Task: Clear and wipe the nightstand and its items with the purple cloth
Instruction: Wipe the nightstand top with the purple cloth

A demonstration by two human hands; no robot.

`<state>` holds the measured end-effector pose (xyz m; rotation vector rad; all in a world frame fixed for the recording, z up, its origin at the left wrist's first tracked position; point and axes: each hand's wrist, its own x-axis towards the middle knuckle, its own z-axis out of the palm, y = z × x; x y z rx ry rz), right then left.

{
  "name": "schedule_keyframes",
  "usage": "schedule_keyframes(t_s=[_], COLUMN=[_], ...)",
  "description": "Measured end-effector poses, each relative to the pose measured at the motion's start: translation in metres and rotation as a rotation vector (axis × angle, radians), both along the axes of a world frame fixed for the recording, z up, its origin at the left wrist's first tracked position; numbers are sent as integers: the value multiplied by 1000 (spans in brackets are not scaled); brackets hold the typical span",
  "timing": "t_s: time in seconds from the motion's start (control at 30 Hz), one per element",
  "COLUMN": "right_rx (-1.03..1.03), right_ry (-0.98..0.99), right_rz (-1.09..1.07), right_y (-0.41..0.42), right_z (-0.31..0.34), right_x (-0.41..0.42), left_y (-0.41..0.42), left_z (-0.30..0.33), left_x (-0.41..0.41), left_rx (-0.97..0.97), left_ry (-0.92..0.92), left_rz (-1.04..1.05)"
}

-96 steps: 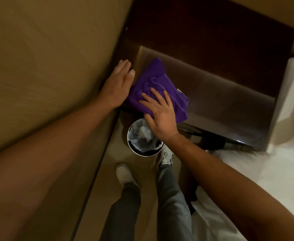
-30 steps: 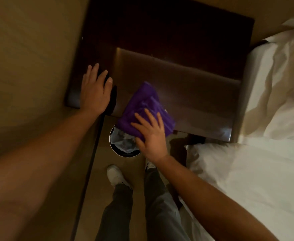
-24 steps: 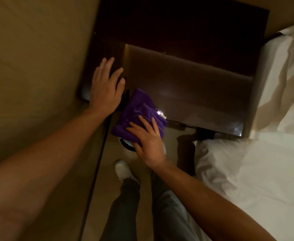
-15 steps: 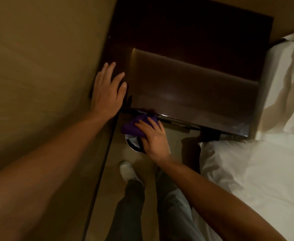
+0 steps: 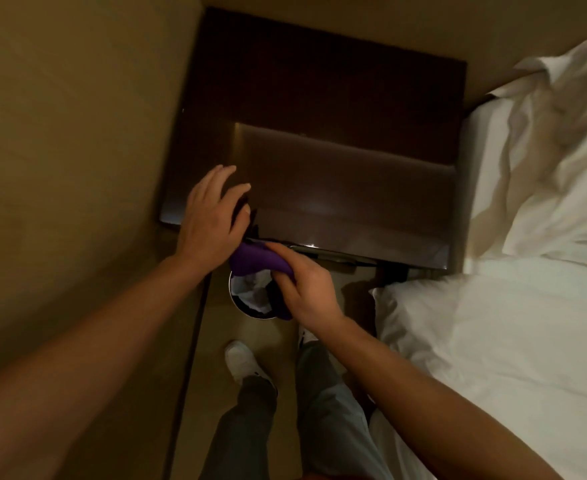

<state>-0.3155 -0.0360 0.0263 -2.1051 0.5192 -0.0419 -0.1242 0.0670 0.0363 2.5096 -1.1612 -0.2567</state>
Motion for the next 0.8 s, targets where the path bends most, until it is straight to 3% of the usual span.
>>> schedule_keyframes(t_s=[0.2,0.4,0.57,0.7,0.8], right_rx=[12,-2,-74,-98,-116], right_ry=[-77,-183,-288,-293,-299], right_rz=[-235,-421,-431,-403,-320], right_y=[-51,-99,-116,-124,-130], right_z=[38,58,69,71,68], right_x=[8,21,29,29,18], left_y=[-45,-94,-138,-169,-183], left_z=[35,75,87,89,88], left_x=[0,-37,-64,-75,-76], left_rx=[-216,-356,-301,-494,-603], left_ry=[116,339,660,1057,1124], left_rz=[241,163,153,247,405])
